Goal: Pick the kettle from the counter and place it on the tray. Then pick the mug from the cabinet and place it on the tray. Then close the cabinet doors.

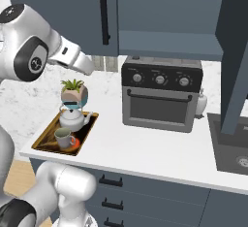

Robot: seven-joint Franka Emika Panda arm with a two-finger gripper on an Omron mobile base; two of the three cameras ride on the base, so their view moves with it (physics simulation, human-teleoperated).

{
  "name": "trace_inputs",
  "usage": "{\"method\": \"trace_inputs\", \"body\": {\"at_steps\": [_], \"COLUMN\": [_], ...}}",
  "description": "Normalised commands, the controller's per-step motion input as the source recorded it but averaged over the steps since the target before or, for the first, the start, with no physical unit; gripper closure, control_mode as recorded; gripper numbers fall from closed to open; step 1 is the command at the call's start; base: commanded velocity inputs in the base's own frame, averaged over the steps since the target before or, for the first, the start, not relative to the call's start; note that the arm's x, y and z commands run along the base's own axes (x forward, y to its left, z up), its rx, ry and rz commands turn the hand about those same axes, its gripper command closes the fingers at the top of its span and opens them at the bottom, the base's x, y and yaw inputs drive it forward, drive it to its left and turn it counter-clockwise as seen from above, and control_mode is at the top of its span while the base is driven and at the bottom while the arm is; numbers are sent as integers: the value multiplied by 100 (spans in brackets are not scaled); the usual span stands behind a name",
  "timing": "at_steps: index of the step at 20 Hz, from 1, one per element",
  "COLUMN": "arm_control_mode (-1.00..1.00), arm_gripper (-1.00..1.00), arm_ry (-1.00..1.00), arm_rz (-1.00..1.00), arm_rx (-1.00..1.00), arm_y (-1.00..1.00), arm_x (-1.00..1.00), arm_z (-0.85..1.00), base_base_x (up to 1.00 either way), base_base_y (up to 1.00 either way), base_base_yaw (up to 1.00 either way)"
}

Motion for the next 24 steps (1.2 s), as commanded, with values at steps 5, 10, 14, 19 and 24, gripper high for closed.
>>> {"method": "trace_inputs", "body": {"at_steps": [5,10,14,19,24], "arm_control_mode": [-100,-100,-100,-100,-100], "arm_gripper": [-100,-100,-100,-100,-100], "arm_ry": [-50,-41,-19,-8,-1], "arm_rz": [-66,-45,-19,-10,-7], "arm_rx": [34,18,13,8,0], "arm_y": [0,-16,-19,-14,-15], "arm_x": [-21,-4,0,-4,-22], "arm_z": [-19,-9,0,9,18], "base_base_x": [0,0,0,0,0], "base_base_y": [0,0,0,0,0], "base_base_yaw": [0,0,0,0,0]}}
